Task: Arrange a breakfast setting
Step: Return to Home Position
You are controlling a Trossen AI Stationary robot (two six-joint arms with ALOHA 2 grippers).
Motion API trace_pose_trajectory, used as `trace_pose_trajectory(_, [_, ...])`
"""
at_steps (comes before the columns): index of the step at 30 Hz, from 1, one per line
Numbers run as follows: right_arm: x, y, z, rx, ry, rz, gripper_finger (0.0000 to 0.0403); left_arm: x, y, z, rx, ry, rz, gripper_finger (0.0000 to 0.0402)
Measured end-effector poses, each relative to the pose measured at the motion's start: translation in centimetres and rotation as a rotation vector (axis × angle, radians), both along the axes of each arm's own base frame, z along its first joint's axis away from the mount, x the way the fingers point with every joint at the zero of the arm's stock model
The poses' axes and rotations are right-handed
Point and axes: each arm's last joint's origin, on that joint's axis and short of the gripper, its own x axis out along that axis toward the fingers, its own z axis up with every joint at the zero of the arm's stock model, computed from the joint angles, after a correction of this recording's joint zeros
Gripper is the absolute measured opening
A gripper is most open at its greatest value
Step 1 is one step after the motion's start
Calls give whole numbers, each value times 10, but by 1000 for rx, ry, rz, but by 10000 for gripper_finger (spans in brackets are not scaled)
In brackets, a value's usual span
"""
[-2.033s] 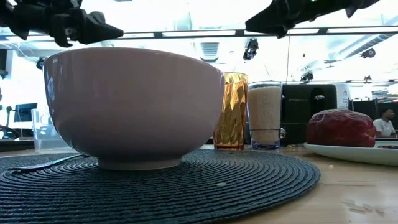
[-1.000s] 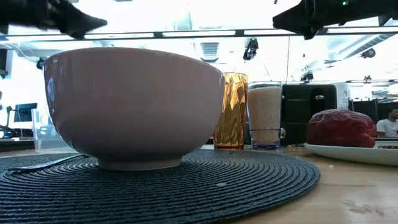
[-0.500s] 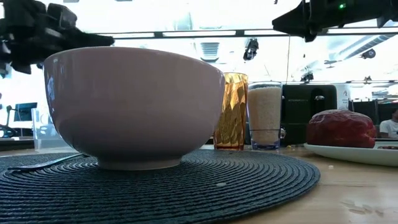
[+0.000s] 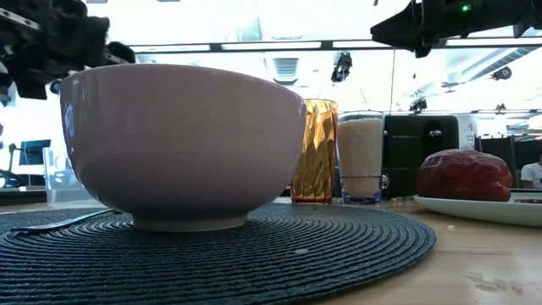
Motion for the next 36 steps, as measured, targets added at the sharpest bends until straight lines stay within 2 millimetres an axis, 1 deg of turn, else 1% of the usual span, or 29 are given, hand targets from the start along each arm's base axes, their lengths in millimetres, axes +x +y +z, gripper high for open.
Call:
trace_pose_trajectory(3, [0,0,0,0,0,0,157,-2,-11,-7,-72,-38,-75,0])
trace_pose_trajectory(6, [0,0,0,1,1,0,157,0,-21,-8,-234,41,-156,0])
trace_pose_trajectory(9, [0,0,-1,3,5,-1,157,1,-34,-5,-290,24,-195,0])
trace_pose_trajectory(12, [2,-1,-3,-7,20,-2,157,2,-41,-6,-214,-17,-198,0])
trace_pose_trajectory(15, [2,-1,-6,-40,46,-2,157,1,-41,-7,-157,-47,-168,0])
trace_pose_trajectory(18, [0,0,-12,-21,48,1,157,1,-40,-11,-210,23,-173,0])
trace_pose_trajectory(20, [-4,1,-17,-13,43,27,157,1,-41,-11,-220,38,-187,0])
trace_pose_trajectory(24, [-16,2,-23,-6,8,9,157,-2,-41,-10,-141,-20,-186,0])
trace_pose_trajectory(28, [-37,6,-21,9,-110,5,156,-4,-40,-15,-105,0,-160,0])
trace_pose_trajectory(30, [-45,8,-23,14,-153,8,153,-6,-38,-11,-72,-49,-136,0])
trace_pose_trajectory(33, [-51,9,-28,15,-179,8,146,-12,-36,0,-11,-129,-113,0])
trace_pose_trajectory(34, [-52,10,-30,16,-187,8,143,-13,-36,0,1,-131,-113,0])
trace_pose_trajectory(36, [-55,11,-33,25,-207,10,139,-13,-34,-7,-5,-88,-96,0])
